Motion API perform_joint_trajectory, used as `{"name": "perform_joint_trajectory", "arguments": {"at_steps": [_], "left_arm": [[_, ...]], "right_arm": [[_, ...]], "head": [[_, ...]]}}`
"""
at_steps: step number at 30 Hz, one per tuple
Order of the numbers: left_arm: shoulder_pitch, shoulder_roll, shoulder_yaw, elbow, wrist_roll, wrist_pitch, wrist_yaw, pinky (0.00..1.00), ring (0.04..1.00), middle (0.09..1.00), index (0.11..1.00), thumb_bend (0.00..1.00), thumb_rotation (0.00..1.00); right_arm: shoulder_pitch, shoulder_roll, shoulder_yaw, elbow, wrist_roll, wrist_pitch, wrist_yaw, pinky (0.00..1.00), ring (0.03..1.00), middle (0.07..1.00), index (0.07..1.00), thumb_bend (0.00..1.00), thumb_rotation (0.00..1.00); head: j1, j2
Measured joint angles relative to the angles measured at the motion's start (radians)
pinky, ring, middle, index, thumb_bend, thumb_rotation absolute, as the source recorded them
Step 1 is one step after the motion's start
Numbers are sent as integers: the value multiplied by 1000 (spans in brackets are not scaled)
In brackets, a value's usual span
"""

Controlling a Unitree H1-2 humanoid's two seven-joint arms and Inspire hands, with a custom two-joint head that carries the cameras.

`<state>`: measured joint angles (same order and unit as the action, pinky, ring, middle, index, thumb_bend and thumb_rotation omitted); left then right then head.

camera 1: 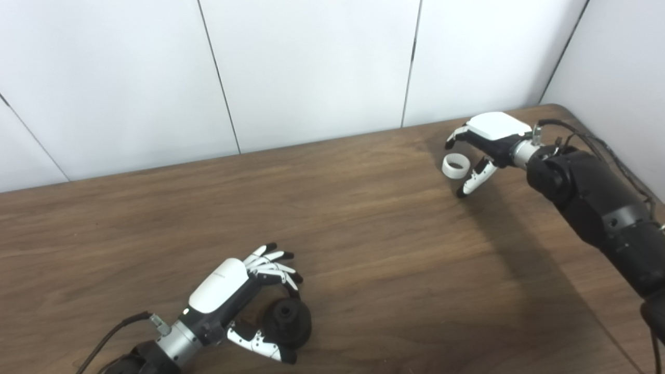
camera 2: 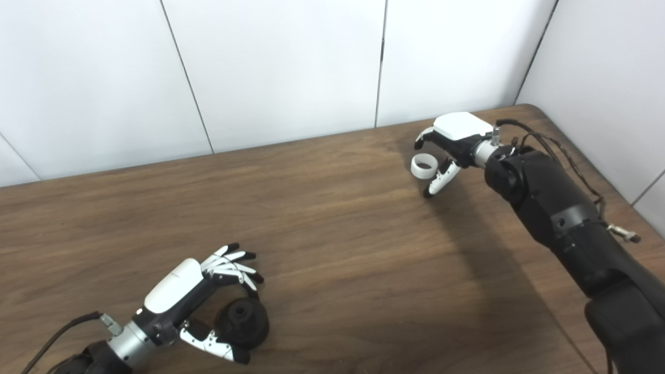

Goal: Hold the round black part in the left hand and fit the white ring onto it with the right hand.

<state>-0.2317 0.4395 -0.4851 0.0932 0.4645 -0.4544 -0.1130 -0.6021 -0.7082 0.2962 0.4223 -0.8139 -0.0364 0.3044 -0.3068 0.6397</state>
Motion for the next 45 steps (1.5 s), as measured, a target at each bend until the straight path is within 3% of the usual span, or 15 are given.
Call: {"name": "perform_joint_trajectory", "arguments": {"at_steps": [18,45], "left_arm": [[20,-16,42,-29,-1,0,-49,1000,898,729,482,523,59],[28,-25,55,-37,-9,0,-57,1000,890,728,483,523,59]], "right_arm": [[0,-4,13,-10,6,40,33,996,1000,932,745,791,394],[-1,-3,19,-11,15,18,-15,973,1000,903,627,739,275]], "head": [[-11,9],[-18,14]]}}
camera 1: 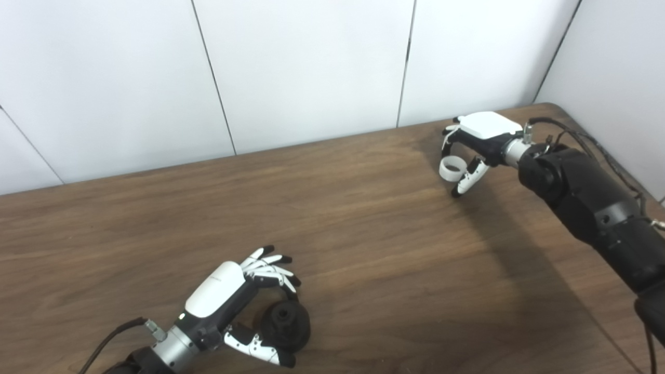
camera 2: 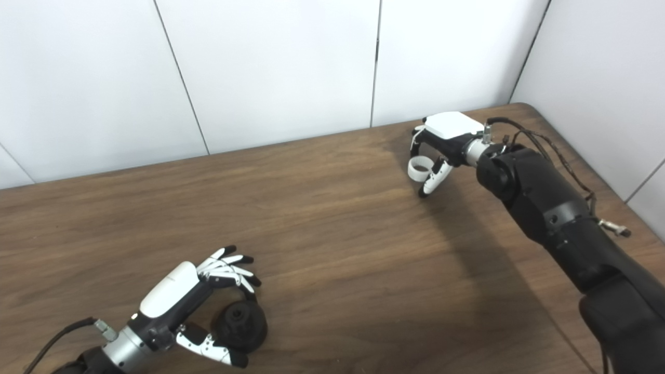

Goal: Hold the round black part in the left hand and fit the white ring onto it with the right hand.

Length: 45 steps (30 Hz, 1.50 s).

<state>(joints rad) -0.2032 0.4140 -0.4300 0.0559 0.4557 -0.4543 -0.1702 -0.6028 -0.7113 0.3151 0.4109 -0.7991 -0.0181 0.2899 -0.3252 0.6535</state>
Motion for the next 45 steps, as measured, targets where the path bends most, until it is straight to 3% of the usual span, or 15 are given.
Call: {"name": "perform_joint_trajectory", "arguments": {"at_steps": [26,45], "left_arm": [[3,19,18,-24,-28,0,-31,1000,904,731,483,523,57],[3,16,28,-24,-29,0,-37,1000,905,730,483,523,57]], "right_arm": [[12,-4,-5,-26,8,16,16,946,1000,900,658,909,251],[26,-21,-14,-39,12,20,33,968,1000,905,680,917,277]], "head": [[-23,6],[-17,3]]}}
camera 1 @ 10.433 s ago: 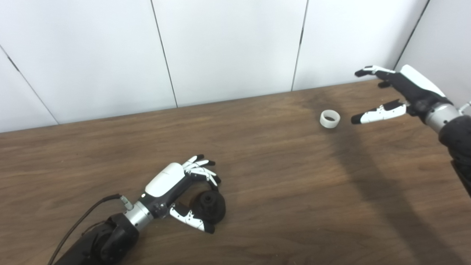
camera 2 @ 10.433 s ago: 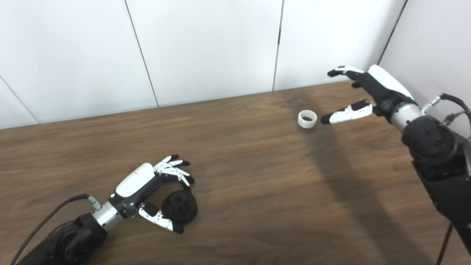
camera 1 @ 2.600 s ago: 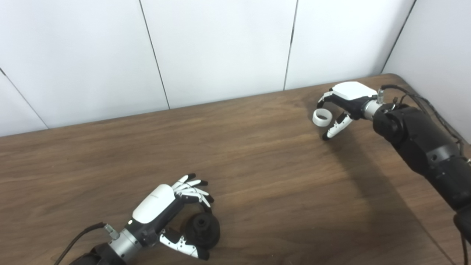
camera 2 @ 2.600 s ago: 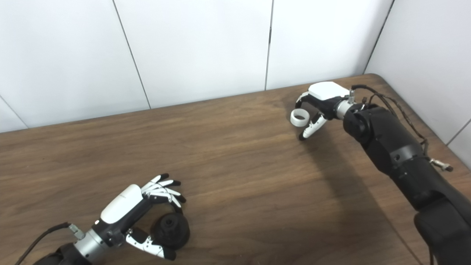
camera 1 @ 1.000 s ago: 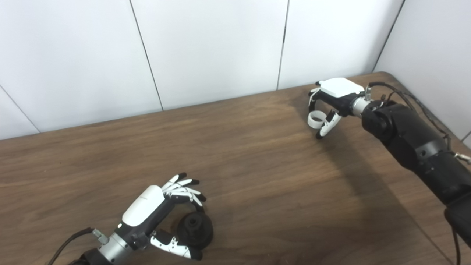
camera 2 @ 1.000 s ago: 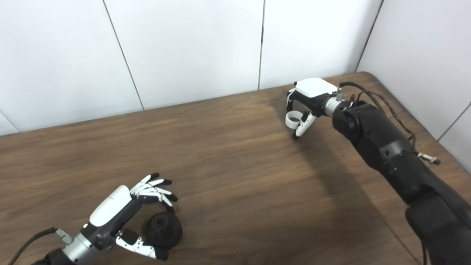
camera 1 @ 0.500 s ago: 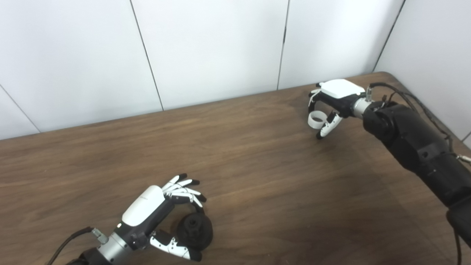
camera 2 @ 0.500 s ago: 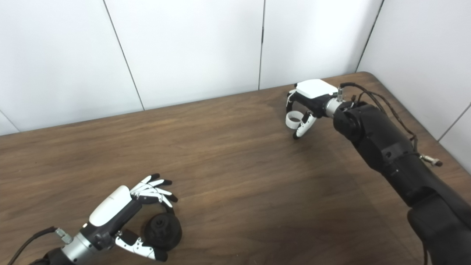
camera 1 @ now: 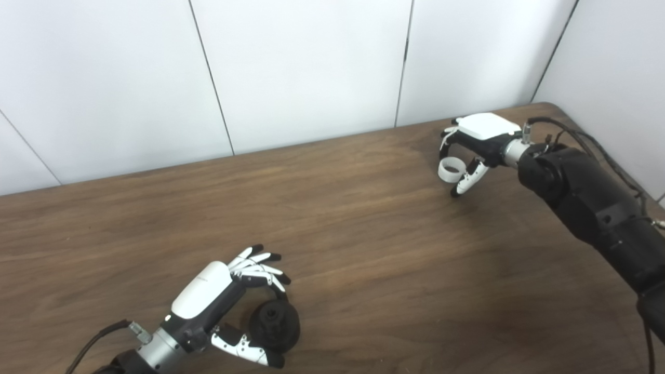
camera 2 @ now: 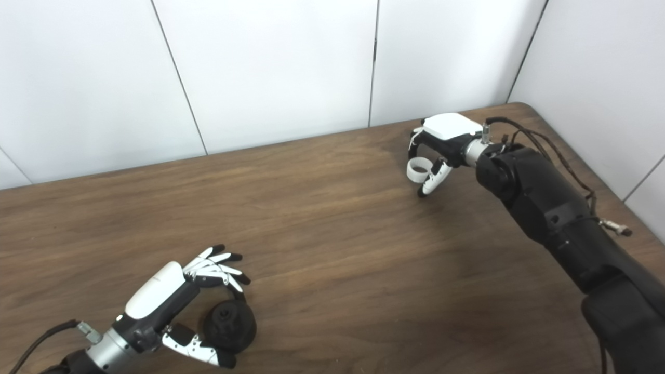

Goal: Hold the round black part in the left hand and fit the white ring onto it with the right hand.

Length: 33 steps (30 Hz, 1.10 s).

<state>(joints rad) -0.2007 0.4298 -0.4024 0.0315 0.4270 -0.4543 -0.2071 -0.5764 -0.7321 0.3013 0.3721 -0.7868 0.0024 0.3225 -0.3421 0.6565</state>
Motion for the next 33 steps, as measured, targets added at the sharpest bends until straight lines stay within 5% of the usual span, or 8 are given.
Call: {"name": "perform_joint_trajectory", "arguments": {"at_steps": [33], "left_arm": [[0,-5,-4,0,-3,0,3,1000,899,727,483,523,58]], "right_arm": [[13,-13,-7,-21,-2,21,19,971,1000,912,689,889,278]], "head": [[-3,-6]]}}
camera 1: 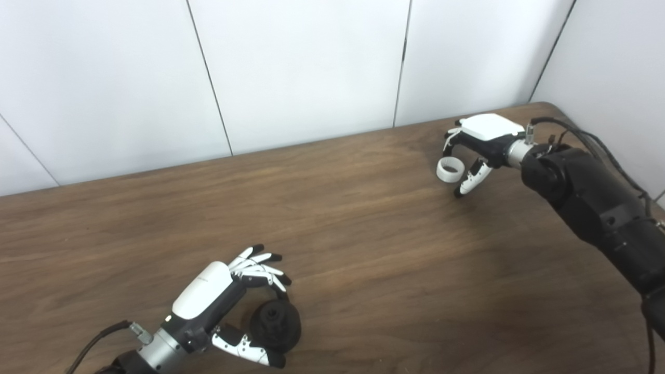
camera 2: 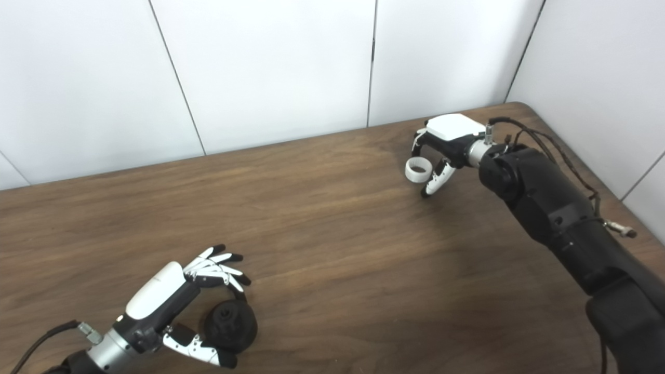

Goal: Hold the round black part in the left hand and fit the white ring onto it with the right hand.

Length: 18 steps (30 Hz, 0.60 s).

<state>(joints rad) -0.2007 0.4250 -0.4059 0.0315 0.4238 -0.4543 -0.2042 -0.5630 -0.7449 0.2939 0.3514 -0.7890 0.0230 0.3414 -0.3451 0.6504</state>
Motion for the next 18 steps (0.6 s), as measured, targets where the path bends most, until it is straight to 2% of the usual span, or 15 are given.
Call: {"name": "perform_joint_trajectory", "arguments": {"at_steps": [2,3,4,5,6,7,9,11,18], "left_arm": [[0,0,0,0,0,0,0,1000,898,728,483,523,58],[0,0,0,0,0,0,0,1000,898,727,483,523,58],[0,0,0,0,0,0,0,1000,898,727,483,523,57],[0,0,0,0,-1,0,0,1000,898,727,483,523,57],[0,0,0,0,-1,0,0,1000,898,727,483,523,57],[0,0,0,0,-2,0,0,1000,899,728,483,523,58],[0,0,1,-1,-3,0,-1,1000,900,728,483,523,58],[0,0,3,-3,-3,0,-2,1000,900,728,483,523,58],[0,0,5,-5,-3,0,-2,1000,902,728,482,522,57]], "right_arm": [[0,0,1,0,0,0,0,969,1000,909,683,885,271],[0,0,1,0,-1,0,0,971,1000,892,636,876,253],[0,0,1,1,-1,-1,-1,978,998,874,567,746,211],[0,0,1,2,-1,-3,-4,979,997,870,552,702,199],[0,0,2,5,-1,-8,-12,984,995,861,514,597,170],[-1,1,3,13,-1,-21,-31,990,973,820,498,563,155],[-4,8,3,36,-1,-46,-86,996,951,776,483,534,143],[-4,9,5,47,-3,-66,-115,1000,956,770,481,528,140],[-4,9,9,57,-3,-70,-143,1000,960,766,481,526,138]], "head": [[2,0],[2,0],[-5,-2],[-5,-2],[-5,-2],[-5,-2],[-3,2],[-2,0],[-3,0]]}}
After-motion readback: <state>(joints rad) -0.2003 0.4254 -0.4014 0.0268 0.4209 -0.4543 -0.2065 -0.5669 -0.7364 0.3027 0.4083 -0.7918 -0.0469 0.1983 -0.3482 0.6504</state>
